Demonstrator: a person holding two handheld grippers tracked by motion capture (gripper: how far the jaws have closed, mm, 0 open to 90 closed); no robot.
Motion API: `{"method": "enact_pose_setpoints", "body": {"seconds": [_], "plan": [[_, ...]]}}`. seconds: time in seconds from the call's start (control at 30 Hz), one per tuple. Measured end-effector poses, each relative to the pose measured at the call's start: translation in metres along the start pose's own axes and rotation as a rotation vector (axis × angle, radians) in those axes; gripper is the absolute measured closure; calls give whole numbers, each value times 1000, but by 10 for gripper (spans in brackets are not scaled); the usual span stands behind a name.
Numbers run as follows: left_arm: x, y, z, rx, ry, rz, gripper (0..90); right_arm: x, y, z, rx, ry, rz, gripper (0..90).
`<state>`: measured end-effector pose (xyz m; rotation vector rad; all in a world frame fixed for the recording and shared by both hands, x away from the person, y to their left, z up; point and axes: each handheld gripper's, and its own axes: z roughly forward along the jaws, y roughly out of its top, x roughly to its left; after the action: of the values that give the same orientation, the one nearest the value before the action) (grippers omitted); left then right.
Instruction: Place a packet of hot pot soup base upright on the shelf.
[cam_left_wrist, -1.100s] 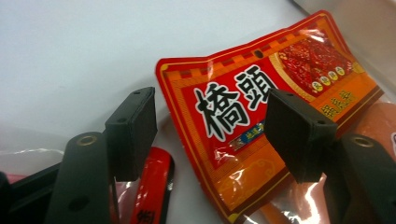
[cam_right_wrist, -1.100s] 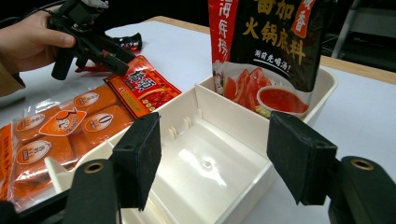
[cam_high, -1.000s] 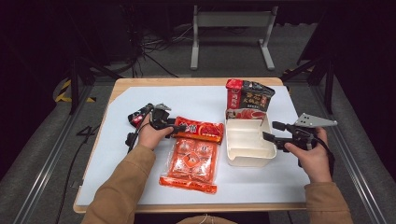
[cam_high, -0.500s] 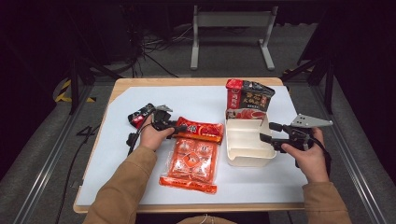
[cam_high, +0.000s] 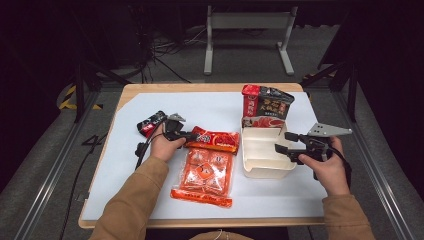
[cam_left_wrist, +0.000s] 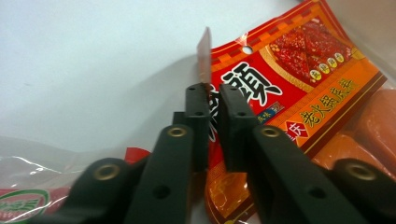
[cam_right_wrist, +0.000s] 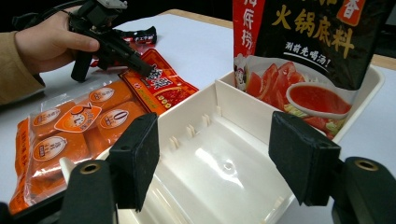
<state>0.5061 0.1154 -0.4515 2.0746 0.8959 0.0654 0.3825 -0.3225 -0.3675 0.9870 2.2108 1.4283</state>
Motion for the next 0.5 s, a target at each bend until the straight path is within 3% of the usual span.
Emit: {"method": "enact_pose_setpoints", "body": {"seconds": [0.13,0.5], "plan": [[-2,2,-3,1,0,21,893,1,1,0,-2,3,-2,342],[-17,6,-28,-61,27,27,900,5,4,-4,-6,20,2,430]]}}
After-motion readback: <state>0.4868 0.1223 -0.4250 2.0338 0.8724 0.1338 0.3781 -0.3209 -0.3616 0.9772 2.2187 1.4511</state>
